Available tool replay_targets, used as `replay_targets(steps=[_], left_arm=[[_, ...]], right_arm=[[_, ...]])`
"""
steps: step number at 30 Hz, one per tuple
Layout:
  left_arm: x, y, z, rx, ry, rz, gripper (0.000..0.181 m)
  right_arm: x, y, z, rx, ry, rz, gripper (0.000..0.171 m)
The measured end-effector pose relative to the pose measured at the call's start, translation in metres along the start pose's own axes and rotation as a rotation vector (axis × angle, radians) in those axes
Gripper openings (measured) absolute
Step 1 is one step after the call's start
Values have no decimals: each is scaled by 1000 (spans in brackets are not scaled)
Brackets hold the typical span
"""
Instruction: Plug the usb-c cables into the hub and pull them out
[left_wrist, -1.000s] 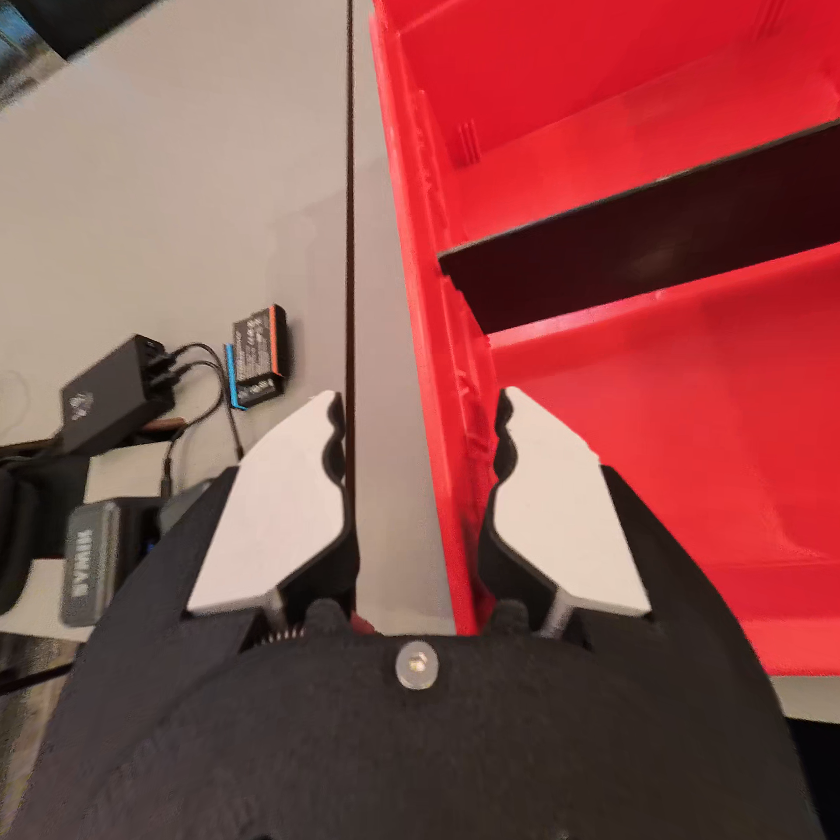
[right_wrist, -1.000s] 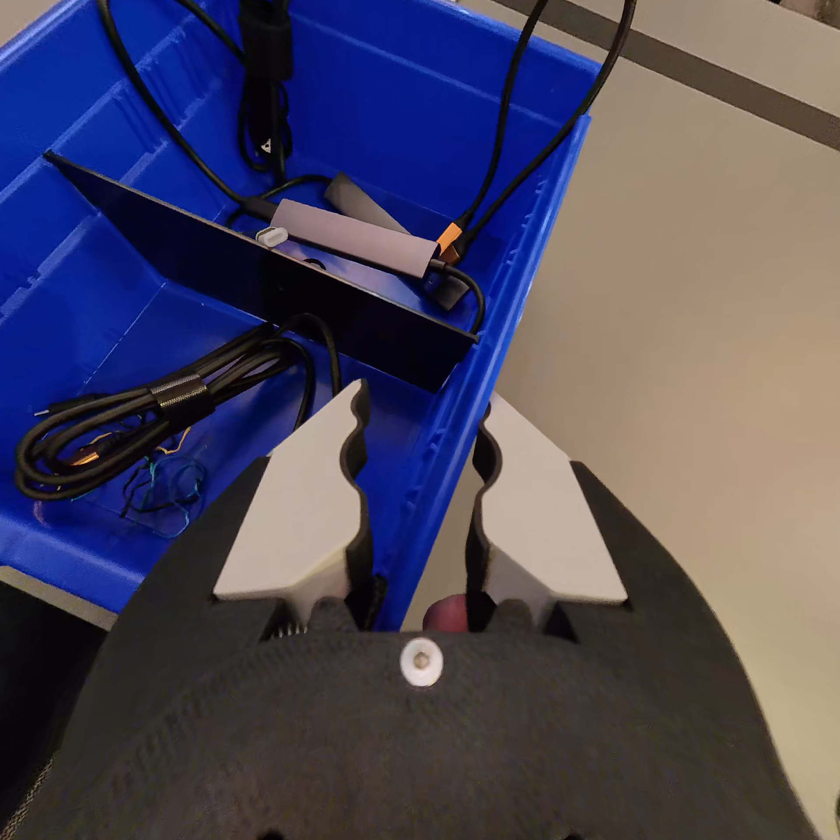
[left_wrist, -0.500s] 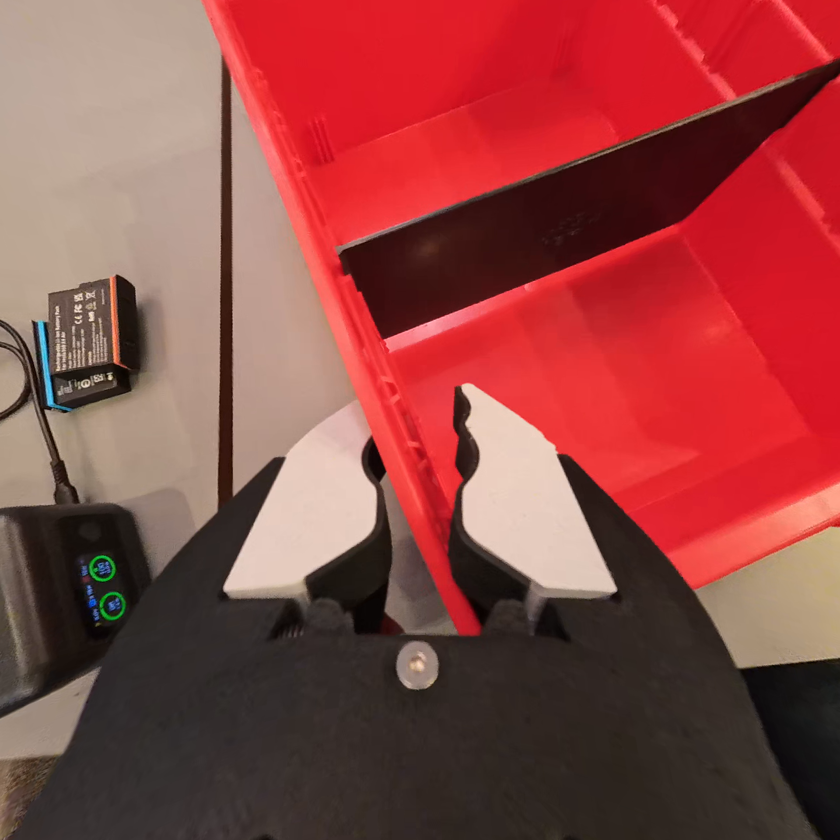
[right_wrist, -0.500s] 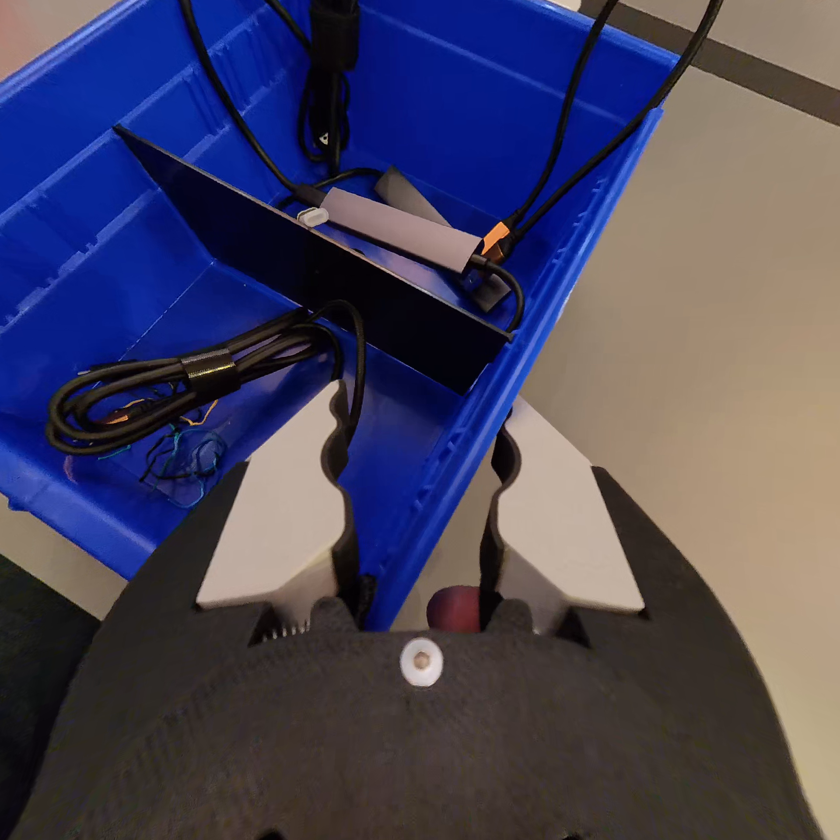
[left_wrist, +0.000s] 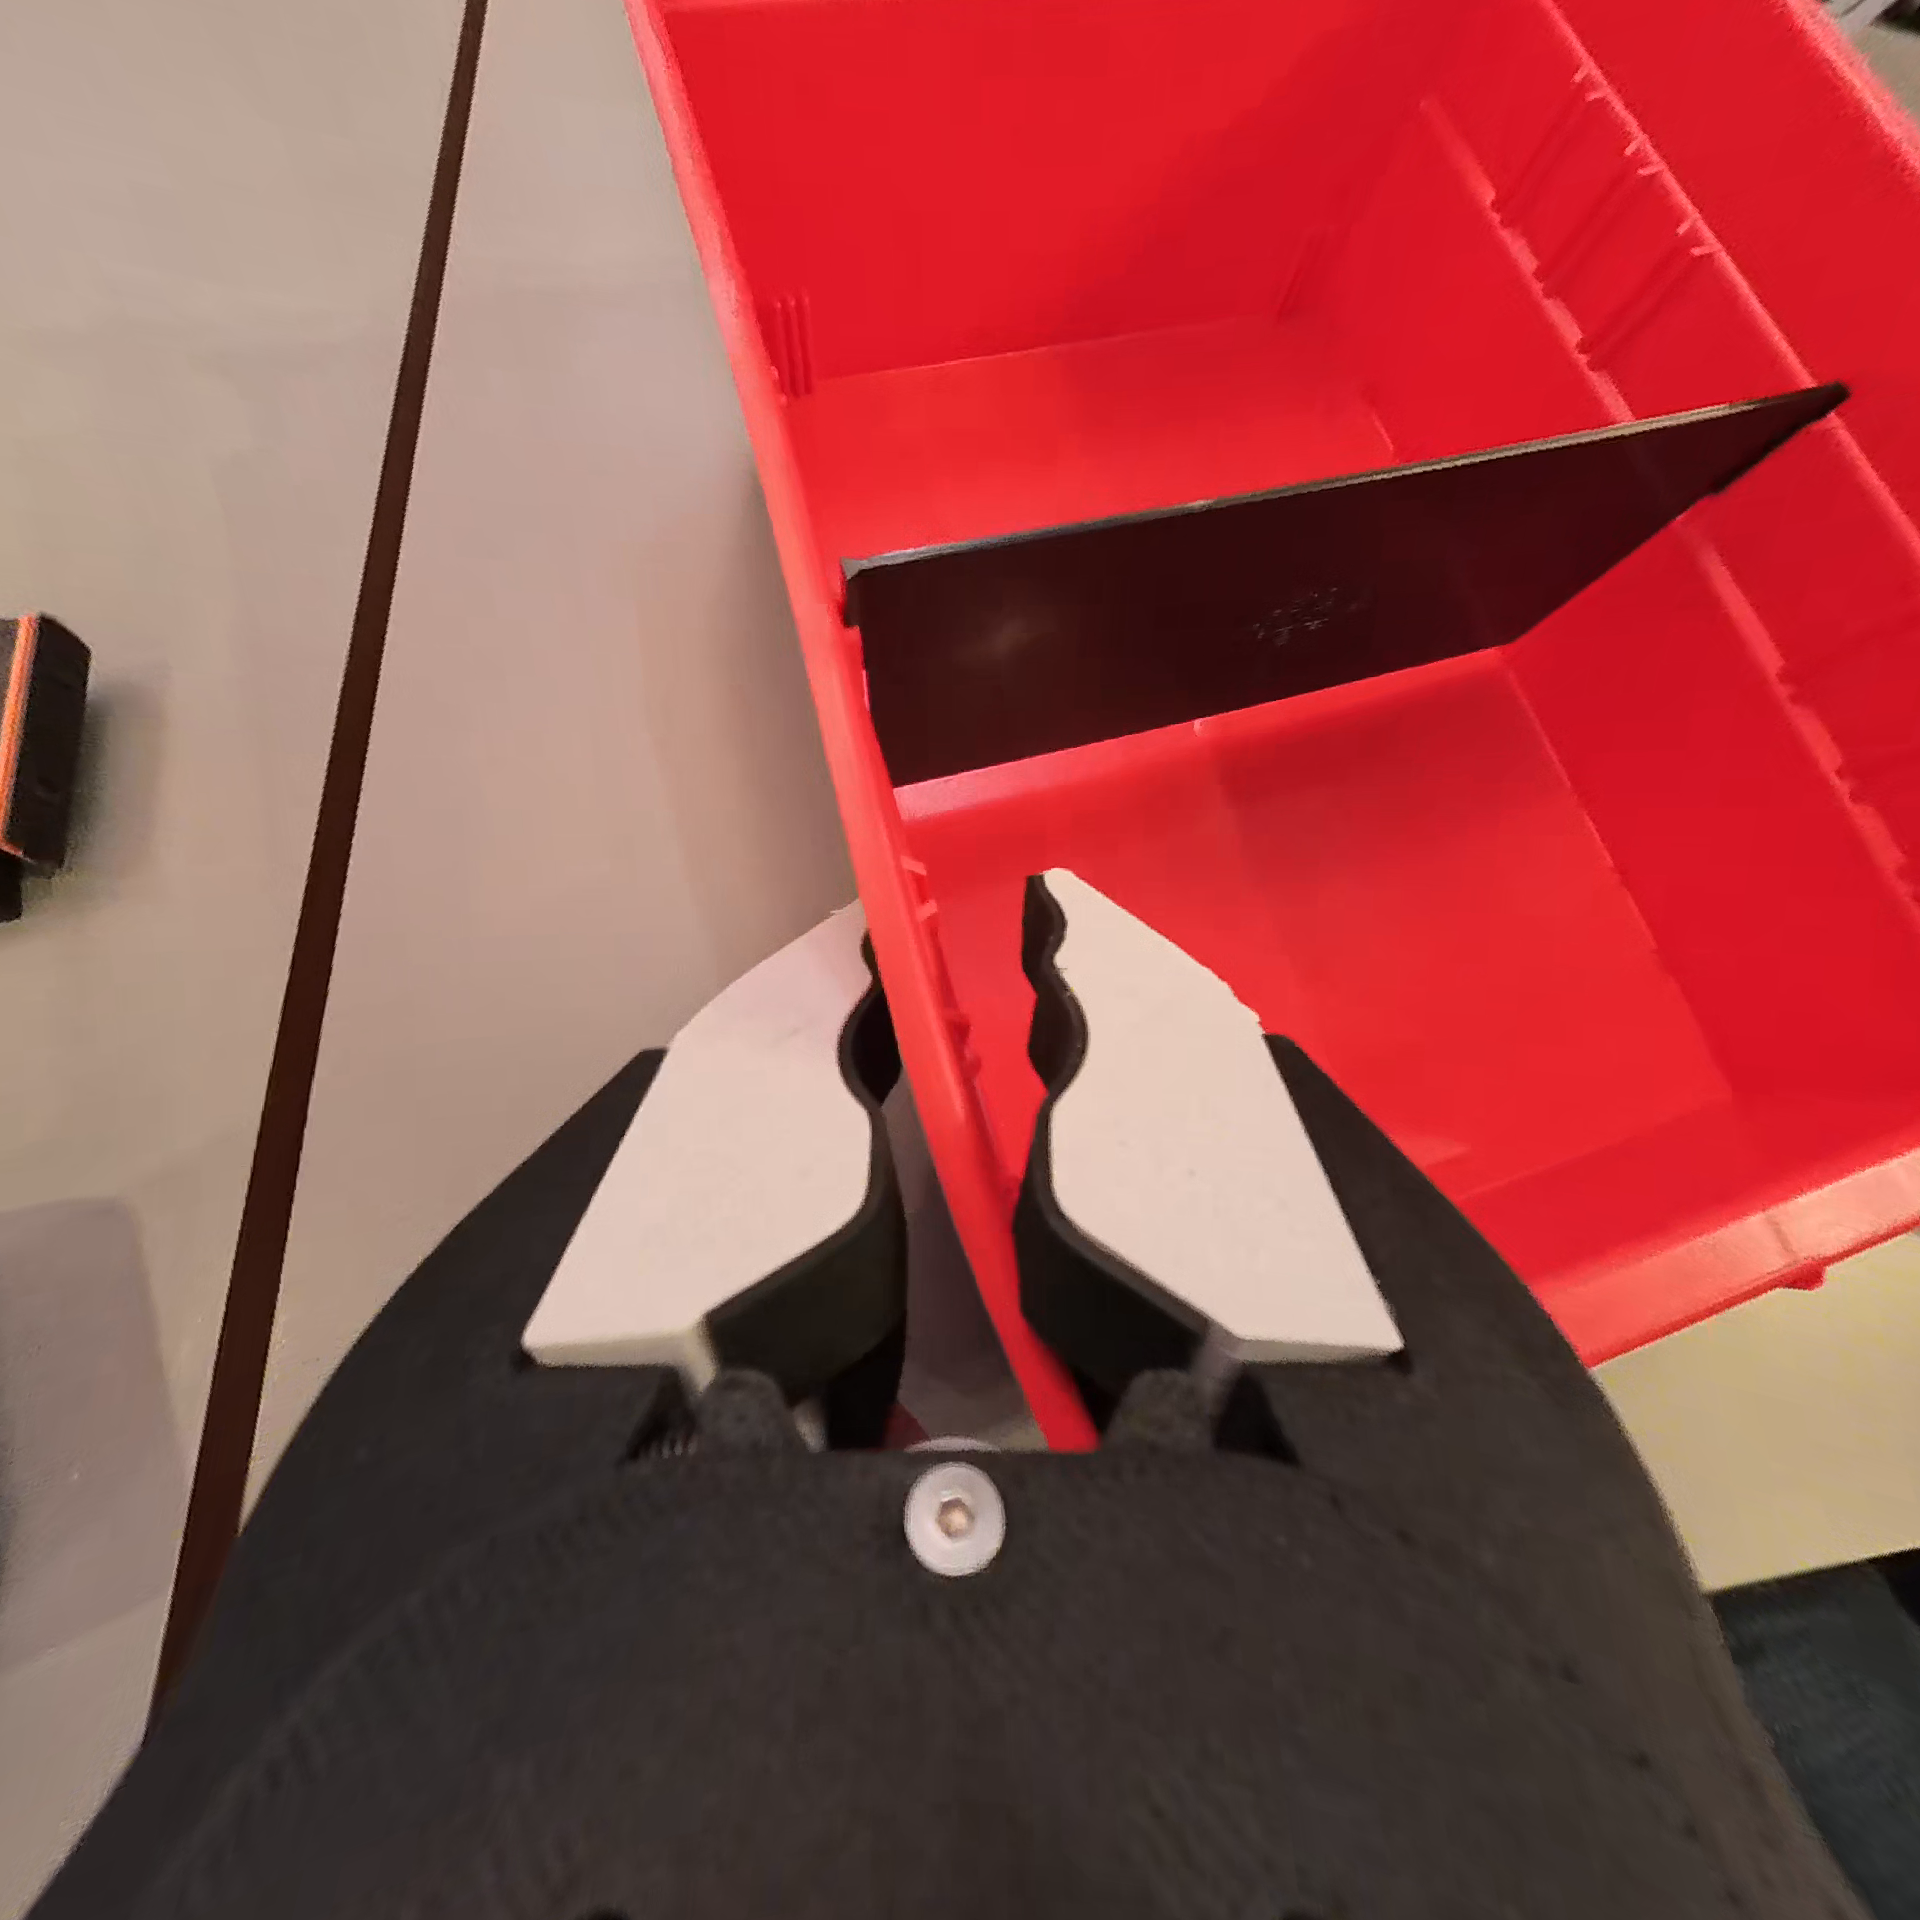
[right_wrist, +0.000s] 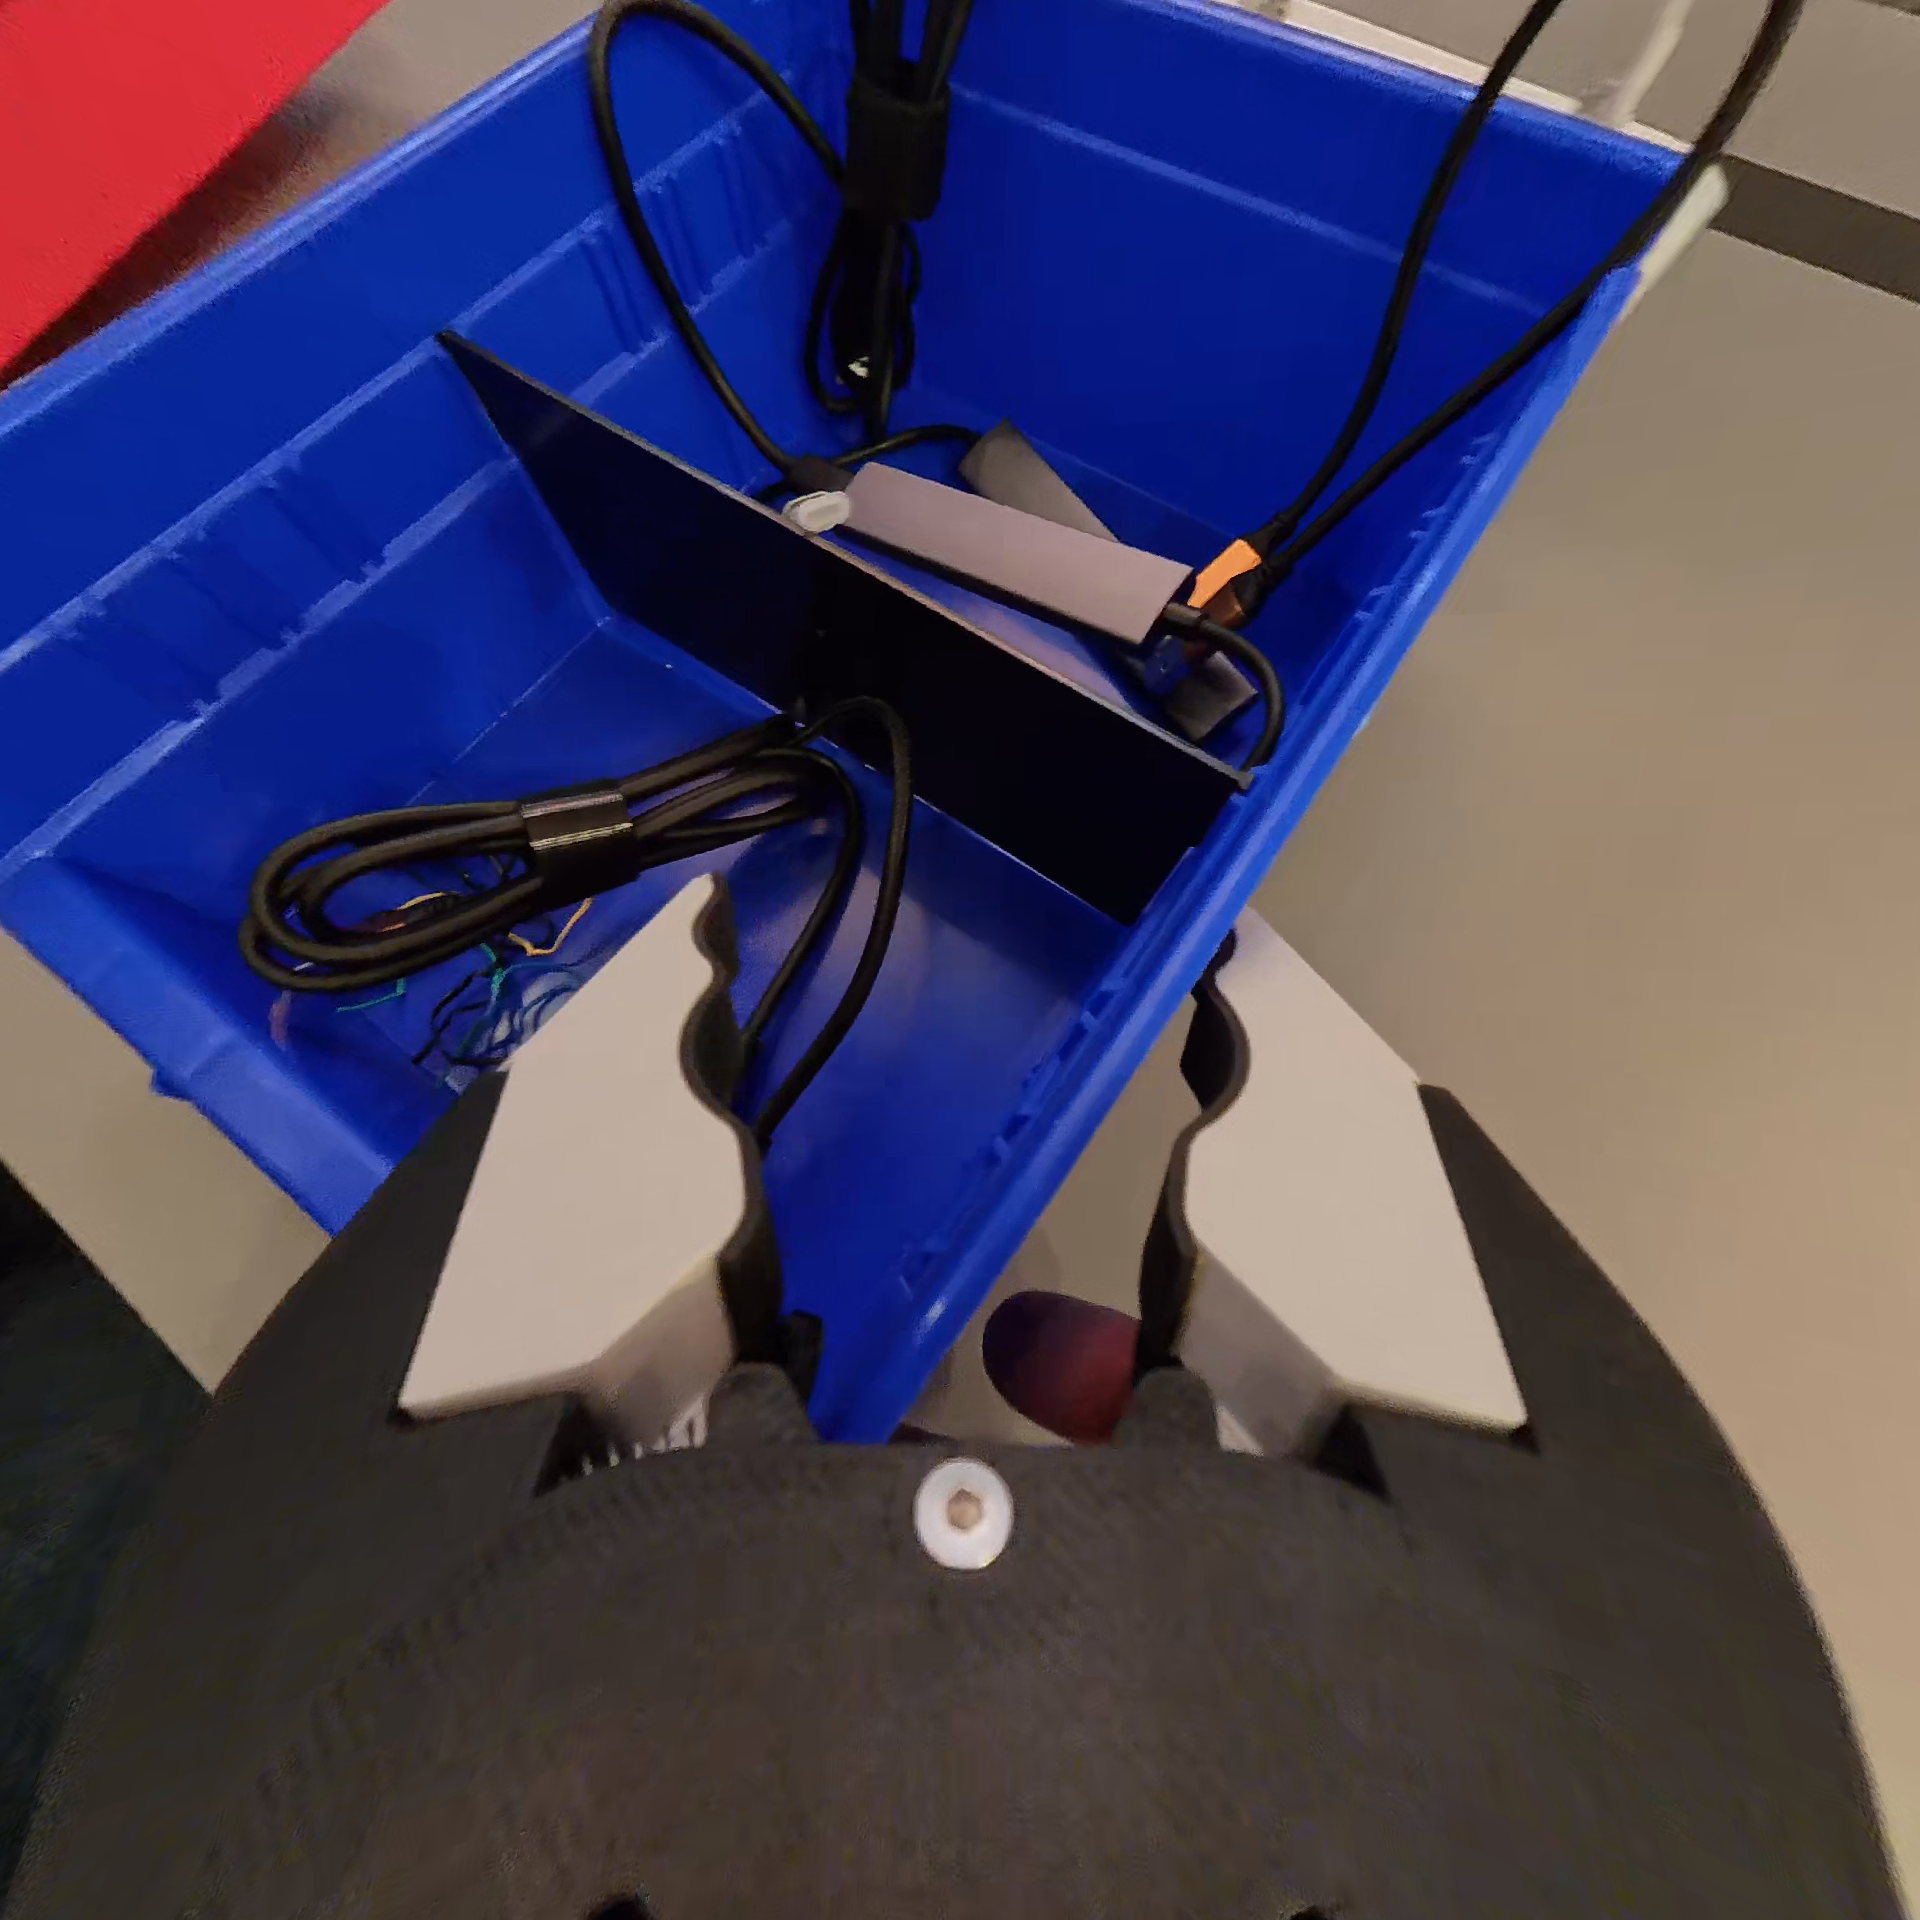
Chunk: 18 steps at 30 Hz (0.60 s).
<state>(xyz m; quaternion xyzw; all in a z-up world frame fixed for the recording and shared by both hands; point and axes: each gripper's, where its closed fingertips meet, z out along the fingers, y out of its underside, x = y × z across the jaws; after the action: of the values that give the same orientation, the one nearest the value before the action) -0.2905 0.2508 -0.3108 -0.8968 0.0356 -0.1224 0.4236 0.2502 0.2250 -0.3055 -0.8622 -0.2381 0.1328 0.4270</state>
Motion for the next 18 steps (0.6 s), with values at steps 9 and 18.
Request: replay_targets(steps=[9, 18], left_arm=[[10, -28, -18, 129, 43, -28, 21], [13, -48, -39, 207, 95, -56, 21]], right_arm=[[-67, -28, 48, -36, -74, -113, 115], [-143, -60, 106, -85, -104, -171, 114]])
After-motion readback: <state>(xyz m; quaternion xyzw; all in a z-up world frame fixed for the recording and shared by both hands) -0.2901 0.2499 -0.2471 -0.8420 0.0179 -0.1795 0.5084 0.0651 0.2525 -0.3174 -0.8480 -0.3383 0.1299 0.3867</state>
